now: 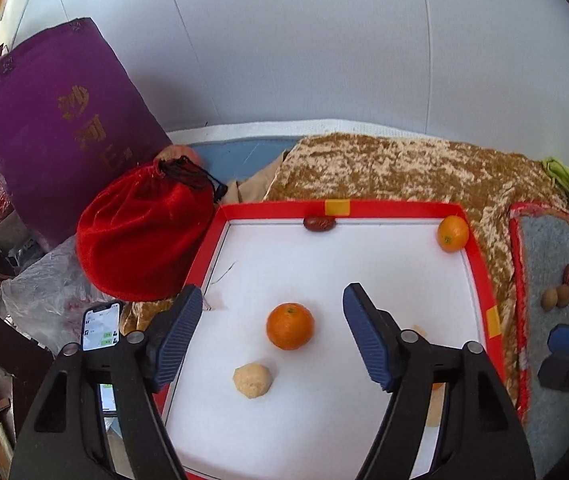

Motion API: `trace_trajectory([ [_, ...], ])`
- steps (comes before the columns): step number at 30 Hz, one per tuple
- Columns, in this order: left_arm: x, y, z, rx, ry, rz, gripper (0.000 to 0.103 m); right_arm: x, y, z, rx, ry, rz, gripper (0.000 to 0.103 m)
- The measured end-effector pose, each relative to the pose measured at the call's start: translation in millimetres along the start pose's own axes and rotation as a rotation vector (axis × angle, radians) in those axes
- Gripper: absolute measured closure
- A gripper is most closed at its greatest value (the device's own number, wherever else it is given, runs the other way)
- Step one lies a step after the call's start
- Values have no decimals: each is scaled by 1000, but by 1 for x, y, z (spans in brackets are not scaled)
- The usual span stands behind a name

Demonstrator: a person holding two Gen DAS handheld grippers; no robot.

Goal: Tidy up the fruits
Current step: 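Open both grippers to drop the orange and beige cube onto the tray, then move both tools back to the felt toward the brown round nuts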

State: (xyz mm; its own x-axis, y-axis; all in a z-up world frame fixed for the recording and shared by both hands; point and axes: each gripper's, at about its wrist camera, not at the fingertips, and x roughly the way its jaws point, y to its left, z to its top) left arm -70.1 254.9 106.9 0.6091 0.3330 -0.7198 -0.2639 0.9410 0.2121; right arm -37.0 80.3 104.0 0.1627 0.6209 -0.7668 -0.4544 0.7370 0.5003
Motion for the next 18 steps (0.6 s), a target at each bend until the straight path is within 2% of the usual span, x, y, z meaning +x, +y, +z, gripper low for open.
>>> trace_trajectory([
  [3,-8,-22,7,27,-40,-53,27,-24,-37,7,90,-43,-26,61],
  [9,-18,-89,6,187,-69,-121,27,-58,-114,7,282,-61,-95,61],
  [14,-31,-134,-3,293,-81,-209,27,-59,-143,0,377,-41,-136,61],
  [18,-30,-159,-10,345,-38,-287,27,-50,-153,-2,414,-22,-137,61],
])
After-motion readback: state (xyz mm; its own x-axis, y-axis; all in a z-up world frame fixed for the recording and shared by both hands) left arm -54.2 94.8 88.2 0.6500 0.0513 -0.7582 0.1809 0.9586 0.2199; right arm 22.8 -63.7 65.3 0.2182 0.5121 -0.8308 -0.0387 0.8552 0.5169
